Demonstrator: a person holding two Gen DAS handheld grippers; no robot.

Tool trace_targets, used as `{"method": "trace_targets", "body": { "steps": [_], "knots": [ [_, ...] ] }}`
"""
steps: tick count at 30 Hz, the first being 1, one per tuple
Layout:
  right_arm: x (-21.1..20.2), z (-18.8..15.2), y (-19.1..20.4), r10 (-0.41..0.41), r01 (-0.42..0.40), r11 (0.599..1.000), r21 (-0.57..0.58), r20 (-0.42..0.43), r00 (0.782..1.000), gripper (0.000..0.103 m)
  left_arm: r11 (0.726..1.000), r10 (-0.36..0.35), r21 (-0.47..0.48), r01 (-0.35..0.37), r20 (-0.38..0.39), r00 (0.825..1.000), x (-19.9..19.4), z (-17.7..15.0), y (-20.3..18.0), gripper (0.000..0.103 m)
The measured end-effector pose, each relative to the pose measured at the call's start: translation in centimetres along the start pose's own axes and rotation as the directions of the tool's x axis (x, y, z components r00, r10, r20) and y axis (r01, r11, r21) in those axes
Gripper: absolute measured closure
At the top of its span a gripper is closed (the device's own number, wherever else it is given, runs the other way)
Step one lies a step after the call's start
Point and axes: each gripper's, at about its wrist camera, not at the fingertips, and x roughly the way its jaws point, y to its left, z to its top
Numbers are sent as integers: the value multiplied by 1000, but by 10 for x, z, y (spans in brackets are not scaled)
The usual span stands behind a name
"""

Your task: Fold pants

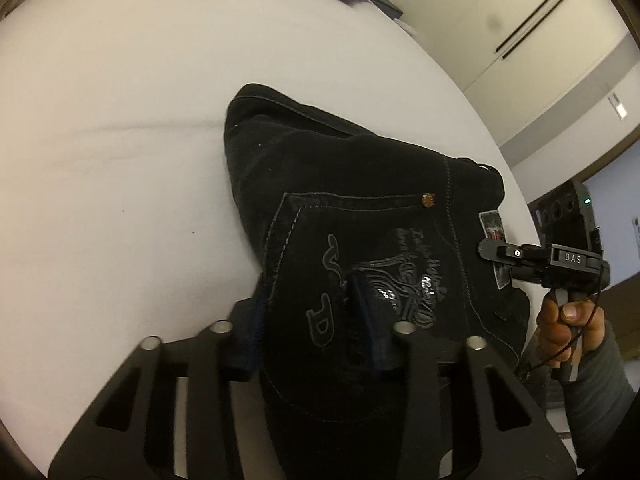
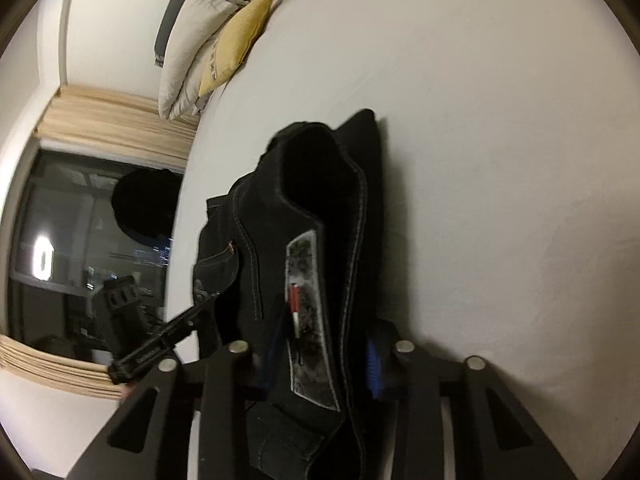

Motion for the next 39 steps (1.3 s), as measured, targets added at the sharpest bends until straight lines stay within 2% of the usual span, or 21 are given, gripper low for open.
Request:
{"method": "trace_targets", "body": {
  "steps": [4,6,10,15,20,22,25,26,27,28,29,30,32,34,35,37,38,39],
  "knots": [
    [-8,-8,34,-126,133,982,-132,57,990,77,1000,24,12,-25,36,999,-11,1,-10,83],
    [-15,-12,53,-155,170,966,-196,92,984,80,1000,25,15,-26,62,998,-23,3,-13,85],
    [-34,-14,87,-157,192,944,-270,146,977,81,999,24,30,-28,127,992,-56,13,-27,86],
    [-60,9,114,-114,173,937,-305,201,973,81,999,24,38,-32,190,982,-89,40,-31,86],
    [-61,31,108,-147,203,930,-307,196,970,81,1000,19,20,-23,163,986,-65,60,-27,85],
    [-52,39,86,-175,217,940,-263,174,969,81,999,27,17,-30,136,990,-41,62,-31,85],
    [-33,41,59,-223,248,945,-214,134,966,79,996,81,27,-84,79,994,5,55,-41,83],
    [-23,40,45,-262,279,941,-192,109,959,77,993,109,29,-111,69,992,15,53,-40,76],
    [-16,38,32,-294,308,935,-175,97,951,66,990,138,22,-139,66,988,24,51,-37,66],
    [-15,37,28,-298,312,936,-163,100,949,63,988,151,9,-152,68,986,27,50,-34,61],
    [-18,35,21,-266,281,949,-144,113,957,61,987,159,-8,-159,77,984,28,49,-31,54],
    [-21,33,18,-246,261,957,-130,118,962,54,986,168,-15,-167,82,982,28,49,-29,45],
    [-28,30,17,-241,256,958,-127,123,963,45,980,201,-19,-201,93,975,23,47,-27,36],
    [-41,23,20,-265,285,949,-133,151,952,35,973,230,-24,-229,119,966,11,43,-28,36],
    [-50,18,22,-272,296,946,-130,177,946,34,970,245,-28,-243,144,959,2,41,-30,36],
    [-70,6,23,-268,301,946,-119,235,934,30,959,281,-30,-282,224,933,-24,34,-38,29],
    [-80,1,24,-266,304,946,-112,265,927,29,951,303,-29,-307,270,914,-38,29,-44,23],
    [-86,0,24,-271,312,944,-108,286,919,28,942,324,-25,-335,335,885,-57,21,-55,15]
  ]
}}
